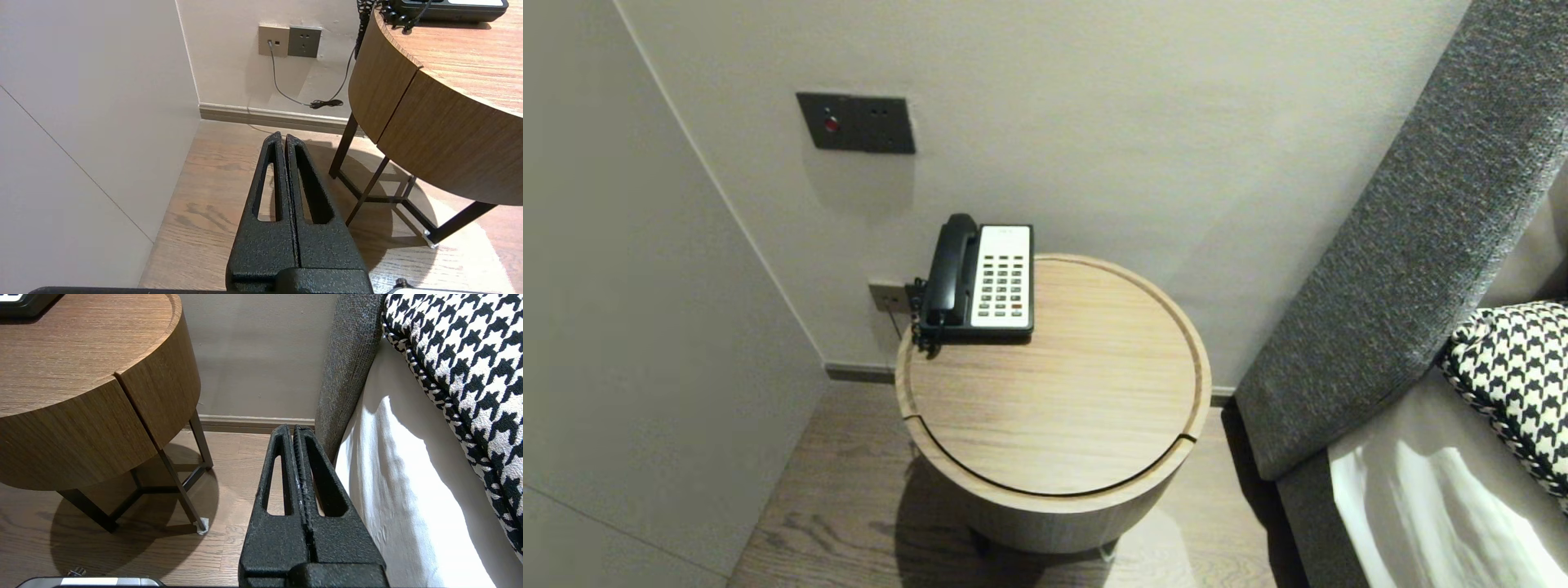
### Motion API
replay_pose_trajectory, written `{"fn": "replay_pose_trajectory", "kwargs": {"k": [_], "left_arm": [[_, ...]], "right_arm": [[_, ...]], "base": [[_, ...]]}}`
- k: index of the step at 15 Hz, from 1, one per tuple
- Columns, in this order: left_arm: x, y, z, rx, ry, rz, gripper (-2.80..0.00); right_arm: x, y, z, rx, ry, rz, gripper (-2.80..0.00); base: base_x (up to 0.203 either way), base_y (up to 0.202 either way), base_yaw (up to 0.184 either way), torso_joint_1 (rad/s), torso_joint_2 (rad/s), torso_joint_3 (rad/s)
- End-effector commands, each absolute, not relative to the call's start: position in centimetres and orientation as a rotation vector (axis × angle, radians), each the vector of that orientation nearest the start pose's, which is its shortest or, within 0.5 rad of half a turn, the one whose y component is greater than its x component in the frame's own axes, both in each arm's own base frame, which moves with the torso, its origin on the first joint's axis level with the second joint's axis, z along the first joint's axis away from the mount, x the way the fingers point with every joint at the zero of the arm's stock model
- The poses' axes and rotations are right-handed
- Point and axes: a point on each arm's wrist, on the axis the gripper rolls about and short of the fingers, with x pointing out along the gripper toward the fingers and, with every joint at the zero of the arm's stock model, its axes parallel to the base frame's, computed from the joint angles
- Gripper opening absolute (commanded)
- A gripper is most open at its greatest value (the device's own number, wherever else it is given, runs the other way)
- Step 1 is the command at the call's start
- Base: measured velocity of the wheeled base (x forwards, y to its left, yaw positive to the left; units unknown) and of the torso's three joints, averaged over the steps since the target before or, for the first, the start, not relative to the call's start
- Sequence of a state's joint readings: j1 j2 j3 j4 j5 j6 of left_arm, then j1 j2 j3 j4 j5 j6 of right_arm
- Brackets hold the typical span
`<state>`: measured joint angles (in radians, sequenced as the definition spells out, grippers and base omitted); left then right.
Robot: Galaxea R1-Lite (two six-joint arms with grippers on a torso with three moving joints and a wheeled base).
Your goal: Open the nightstand drawer
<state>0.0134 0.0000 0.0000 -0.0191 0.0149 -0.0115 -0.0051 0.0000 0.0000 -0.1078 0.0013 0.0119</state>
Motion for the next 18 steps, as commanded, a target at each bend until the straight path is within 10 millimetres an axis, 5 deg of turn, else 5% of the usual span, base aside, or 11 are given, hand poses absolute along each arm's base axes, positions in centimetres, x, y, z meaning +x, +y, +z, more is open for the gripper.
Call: {"fn": "replay_pose_trajectory", "kwargs": {"k": [1, 18], "left_arm": [[-2.32, 0.00, 7.74, -0.012, -0.025, 0.029, -2.80], [-2.55, -0.01, 7.89, 0.015, 0.025, 0.027, -2.80]], "right_arm": [[-2.02, 0.01, 7.55, 0.012, -0.069, -0.003, -2.80], [-2.02, 0.01, 7.55, 0.012, -0.069, -0.003, -2.80]], "base": [[0.000, 0.000, 0.000, 0.000, 0.00, 0.000], [0.000, 0.000, 0.000, 0.000, 0.00, 0.000]]}}
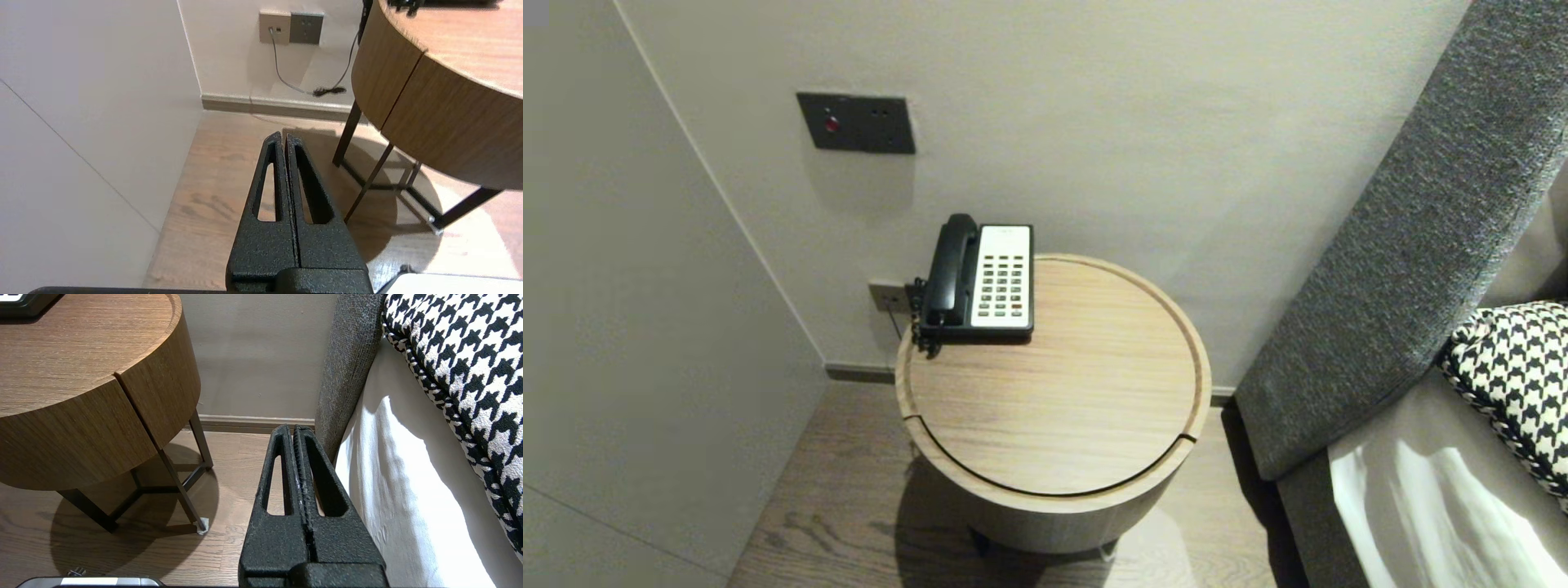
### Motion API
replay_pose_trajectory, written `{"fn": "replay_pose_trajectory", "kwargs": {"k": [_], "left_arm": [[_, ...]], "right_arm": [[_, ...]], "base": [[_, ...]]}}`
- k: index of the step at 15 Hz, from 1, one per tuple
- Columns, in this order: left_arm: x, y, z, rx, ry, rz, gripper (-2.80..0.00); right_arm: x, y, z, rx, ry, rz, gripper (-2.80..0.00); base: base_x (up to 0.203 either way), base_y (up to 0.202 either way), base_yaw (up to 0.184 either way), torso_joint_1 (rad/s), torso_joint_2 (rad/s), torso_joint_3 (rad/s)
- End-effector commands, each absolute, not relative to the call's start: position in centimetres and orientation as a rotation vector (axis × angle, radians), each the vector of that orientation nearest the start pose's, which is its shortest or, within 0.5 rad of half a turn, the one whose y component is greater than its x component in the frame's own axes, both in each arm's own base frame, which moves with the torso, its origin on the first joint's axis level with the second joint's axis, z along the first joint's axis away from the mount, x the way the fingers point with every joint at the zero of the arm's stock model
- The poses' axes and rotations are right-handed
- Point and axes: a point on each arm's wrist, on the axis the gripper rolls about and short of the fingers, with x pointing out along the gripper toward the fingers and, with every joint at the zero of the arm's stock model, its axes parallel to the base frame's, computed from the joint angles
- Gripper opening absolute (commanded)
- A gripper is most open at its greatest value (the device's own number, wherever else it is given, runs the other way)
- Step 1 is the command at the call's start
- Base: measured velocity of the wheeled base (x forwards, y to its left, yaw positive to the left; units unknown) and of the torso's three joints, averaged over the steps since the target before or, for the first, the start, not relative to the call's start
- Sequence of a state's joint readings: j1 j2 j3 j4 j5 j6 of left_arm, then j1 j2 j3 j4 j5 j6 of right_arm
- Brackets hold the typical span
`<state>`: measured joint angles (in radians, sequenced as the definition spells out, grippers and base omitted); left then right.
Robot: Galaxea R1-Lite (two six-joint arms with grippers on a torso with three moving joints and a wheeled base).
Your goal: Open the nightstand drawer
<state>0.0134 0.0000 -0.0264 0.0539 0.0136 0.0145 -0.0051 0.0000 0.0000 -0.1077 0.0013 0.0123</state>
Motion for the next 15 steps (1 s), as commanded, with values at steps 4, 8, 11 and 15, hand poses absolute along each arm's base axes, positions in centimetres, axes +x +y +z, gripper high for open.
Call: {"fn": "replay_pose_trajectory", "kwargs": {"k": [4, 8, 11, 15], "left_arm": [[-2.5, -0.1, 10.7, 0.013, 0.036, 0.004, -2.80], [-0.7, -0.1, 15.3, 0.004, 0.095, -0.044, -2.80], [1.7, -0.2, 19.1, -0.018, 0.136, -0.064, -2.80], [6.0, -0.1, 22.4, -0.053, 0.227, -0.069, -2.80]], "right_arm": [[-2.0, 0.0, 7.5, 0.012, -0.069, -0.003, -2.80], [-2.0, 0.0, 7.5, 0.012, -0.069, -0.003, -2.80], [-2.0, 0.0, 7.5, 0.012, -0.069, -0.003, -2.80], [-2.0, 0.0, 7.5, 0.012, -0.069, -0.003, -2.80]], "base": [[0.000, 0.000, 0.000, 0.000, 0.00, 0.000], [0.000, 0.000, 0.000, 0.000, 0.00, 0.000], [0.000, 0.000, 0.000, 0.000, 0.00, 0.000], [0.000, 0.000, 0.000, 0.000, 0.00, 0.000]]}}
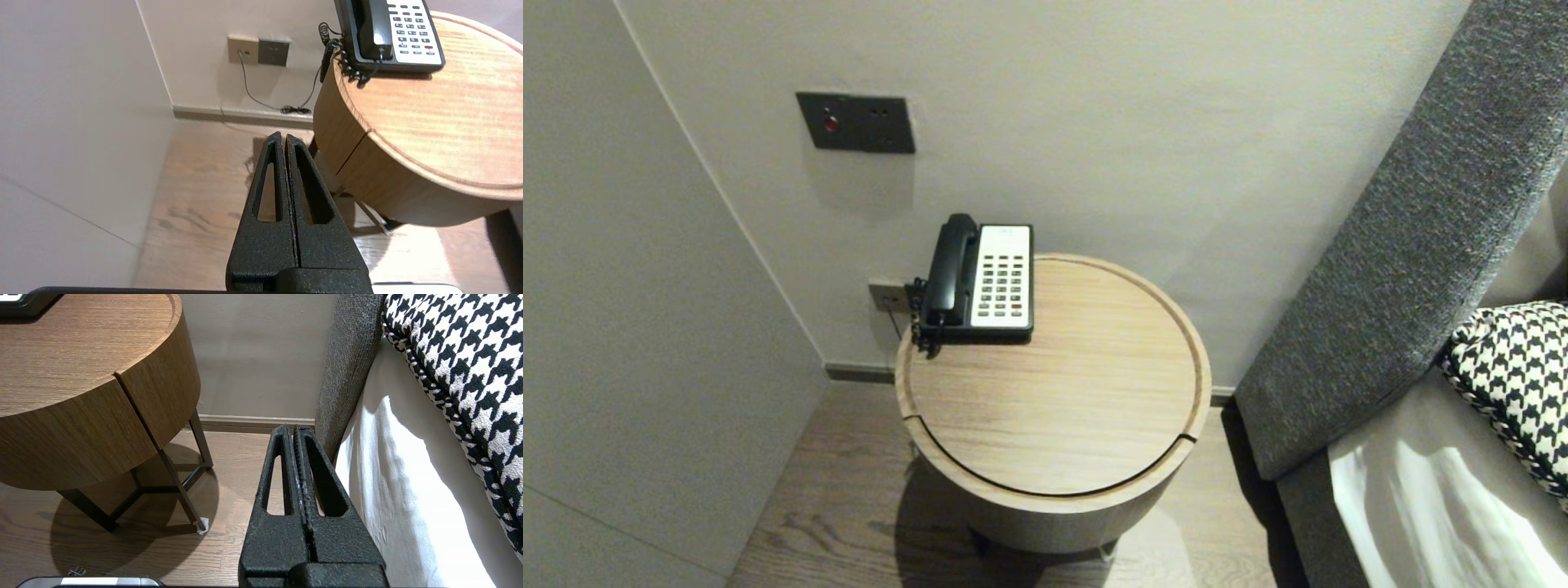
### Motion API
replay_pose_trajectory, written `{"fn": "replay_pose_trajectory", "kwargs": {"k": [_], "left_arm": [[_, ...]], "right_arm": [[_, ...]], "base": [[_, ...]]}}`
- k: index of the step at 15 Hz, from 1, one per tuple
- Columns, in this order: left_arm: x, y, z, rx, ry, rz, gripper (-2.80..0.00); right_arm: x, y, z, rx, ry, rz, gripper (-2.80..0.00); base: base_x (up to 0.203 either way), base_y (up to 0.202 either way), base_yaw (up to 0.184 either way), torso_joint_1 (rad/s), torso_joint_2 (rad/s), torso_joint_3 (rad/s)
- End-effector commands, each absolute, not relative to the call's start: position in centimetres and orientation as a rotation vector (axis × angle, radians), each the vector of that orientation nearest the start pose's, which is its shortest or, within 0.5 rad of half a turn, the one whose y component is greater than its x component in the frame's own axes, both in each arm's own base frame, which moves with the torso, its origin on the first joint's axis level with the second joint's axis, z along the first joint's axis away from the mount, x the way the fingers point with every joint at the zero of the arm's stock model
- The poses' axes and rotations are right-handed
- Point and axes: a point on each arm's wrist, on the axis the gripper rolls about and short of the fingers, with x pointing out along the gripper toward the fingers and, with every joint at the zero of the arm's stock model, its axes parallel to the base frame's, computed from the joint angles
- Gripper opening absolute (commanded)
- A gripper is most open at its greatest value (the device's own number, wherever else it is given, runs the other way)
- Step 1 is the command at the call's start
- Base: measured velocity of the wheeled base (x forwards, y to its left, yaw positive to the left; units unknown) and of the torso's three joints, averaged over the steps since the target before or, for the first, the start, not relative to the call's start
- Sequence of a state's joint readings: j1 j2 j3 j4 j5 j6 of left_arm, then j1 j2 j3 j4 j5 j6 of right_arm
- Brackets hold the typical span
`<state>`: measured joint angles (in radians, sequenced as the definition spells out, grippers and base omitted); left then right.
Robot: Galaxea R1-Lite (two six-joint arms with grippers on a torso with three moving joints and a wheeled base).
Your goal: Open the nightstand drawer
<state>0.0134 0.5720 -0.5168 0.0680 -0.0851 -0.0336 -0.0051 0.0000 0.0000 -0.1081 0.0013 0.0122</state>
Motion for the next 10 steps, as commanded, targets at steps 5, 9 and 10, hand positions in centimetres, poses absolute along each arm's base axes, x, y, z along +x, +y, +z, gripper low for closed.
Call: {"fn": "replay_pose_trajectory", "kwargs": {"k": [5, 9, 10], "left_arm": [[9.9, -1.3, 22.4, -0.171, 0.427, -0.157, -2.80], [12.1, -2.4, 20.7, -0.156, 0.599, -0.208, -2.80], [12.6, -2.8, 20.3, -0.160, 0.631, -0.222, -2.80]], "right_arm": [[-2.0, 0.0, 7.5, 0.012, -0.069, -0.003, -2.80], [-2.0, 0.0, 7.5, 0.012, -0.069, -0.003, -2.80], [-2.0, 0.0, 7.5, 0.012, -0.069, -0.003, -2.80]], "base": [[0.000, 0.000, 0.000, 0.000, 0.00, 0.000], [0.000, 0.000, 0.000, 0.000, 0.00, 0.000], [0.000, 0.000, 0.000, 0.000, 0.00, 0.000]]}}
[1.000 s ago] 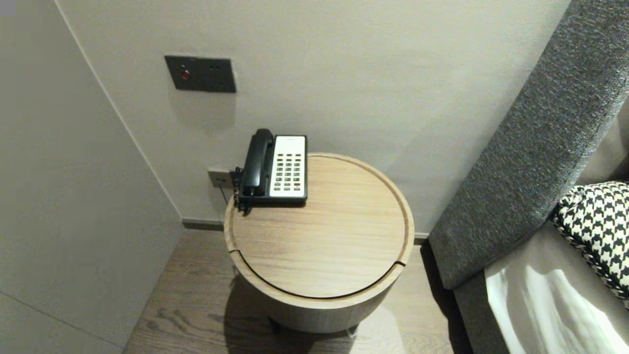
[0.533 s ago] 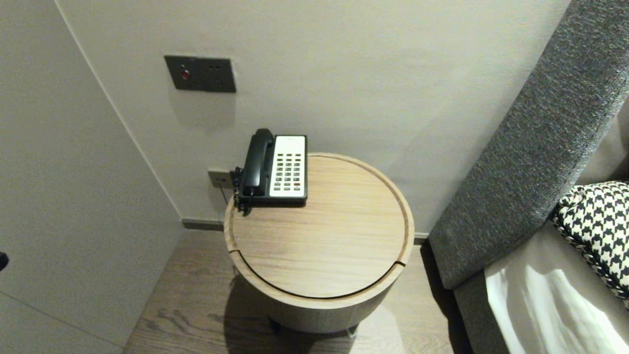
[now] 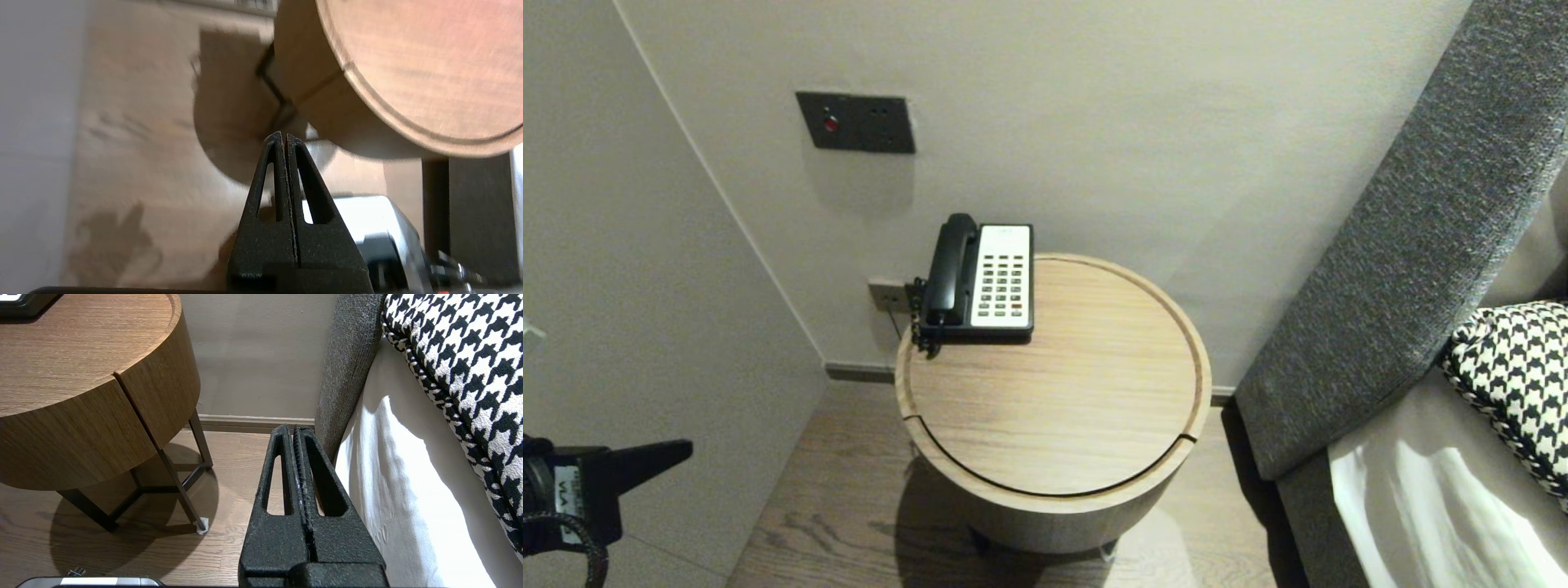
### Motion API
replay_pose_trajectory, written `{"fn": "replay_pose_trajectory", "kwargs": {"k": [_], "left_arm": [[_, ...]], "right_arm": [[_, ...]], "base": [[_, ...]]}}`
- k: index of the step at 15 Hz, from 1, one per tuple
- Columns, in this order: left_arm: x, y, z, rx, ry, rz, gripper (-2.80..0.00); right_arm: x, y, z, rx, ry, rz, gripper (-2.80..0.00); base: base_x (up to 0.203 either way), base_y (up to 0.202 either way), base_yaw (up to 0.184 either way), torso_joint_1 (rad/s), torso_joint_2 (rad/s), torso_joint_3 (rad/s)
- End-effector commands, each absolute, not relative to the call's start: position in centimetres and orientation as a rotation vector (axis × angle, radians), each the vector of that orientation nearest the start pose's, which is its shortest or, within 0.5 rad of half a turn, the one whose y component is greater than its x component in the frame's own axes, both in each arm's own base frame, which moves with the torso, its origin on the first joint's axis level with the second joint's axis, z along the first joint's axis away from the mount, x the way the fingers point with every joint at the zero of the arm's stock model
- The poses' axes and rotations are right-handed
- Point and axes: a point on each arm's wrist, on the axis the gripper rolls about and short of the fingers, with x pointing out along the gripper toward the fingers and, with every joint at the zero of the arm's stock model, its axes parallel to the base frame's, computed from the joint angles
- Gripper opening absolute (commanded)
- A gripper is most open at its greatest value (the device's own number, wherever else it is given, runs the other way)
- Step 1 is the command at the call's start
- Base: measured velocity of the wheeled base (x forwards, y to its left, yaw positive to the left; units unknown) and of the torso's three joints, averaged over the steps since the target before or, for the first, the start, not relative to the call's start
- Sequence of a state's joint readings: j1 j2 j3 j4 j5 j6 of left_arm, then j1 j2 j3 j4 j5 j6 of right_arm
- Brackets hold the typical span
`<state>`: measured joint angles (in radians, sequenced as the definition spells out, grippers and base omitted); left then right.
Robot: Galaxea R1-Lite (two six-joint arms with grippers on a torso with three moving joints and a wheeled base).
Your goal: Open the nightstand drawer
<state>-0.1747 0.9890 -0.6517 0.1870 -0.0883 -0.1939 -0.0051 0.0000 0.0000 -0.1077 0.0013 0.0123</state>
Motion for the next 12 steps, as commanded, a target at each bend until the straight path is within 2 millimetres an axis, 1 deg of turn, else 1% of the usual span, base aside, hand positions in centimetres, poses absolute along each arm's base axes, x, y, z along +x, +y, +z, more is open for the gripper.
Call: {"fn": "replay_pose_trajectory", "kwargs": {"k": [1, 4, 7, 9, 10, 12], "left_arm": [[13.2, -3.4, 19.9, -0.170, 0.672, -0.239, -2.80], [14.0, -4.0, 19.1, -0.179, 0.739, -0.246, -2.80], [14.4, -4.8, 19.0, -0.156, 0.797, -0.281, -2.80], [14.7, -5.2, 19.0, -0.149, 0.819, -0.290, -2.80], [15.3, -5.6, 19.4, -0.144, 0.825, -0.300, -2.80], [16.0, -6.0, 19.5, -0.136, 0.836, -0.308, -2.80]], "right_arm": [[-2.0, 0.0, 7.5, 0.012, -0.069, -0.004, -2.80], [-2.0, 0.0, 7.5, 0.012, -0.069, -0.003, -2.80], [-2.0, 0.0, 7.5, 0.012, -0.069, -0.004, -2.80], [-2.0, 0.0, 7.5, 0.012, -0.069, -0.003, -2.80], [-2.0, 0.0, 7.5, 0.012, -0.069, -0.003, -2.80], [-2.0, 0.0, 7.5, 0.012, -0.069, -0.004, -2.80]], "base": [[0.000, 0.000, 0.000, 0.000, 0.00, 0.000], [0.000, 0.000, 0.000, 0.000, 0.00, 0.000], [0.000, 0.000, 0.000, 0.000, 0.00, 0.000], [0.000, 0.000, 0.000, 0.000, 0.00, 0.000], [0.000, 0.000, 0.000, 0.000, 0.00, 0.000], [0.000, 0.000, 0.000, 0.000, 0.00, 0.000]]}}
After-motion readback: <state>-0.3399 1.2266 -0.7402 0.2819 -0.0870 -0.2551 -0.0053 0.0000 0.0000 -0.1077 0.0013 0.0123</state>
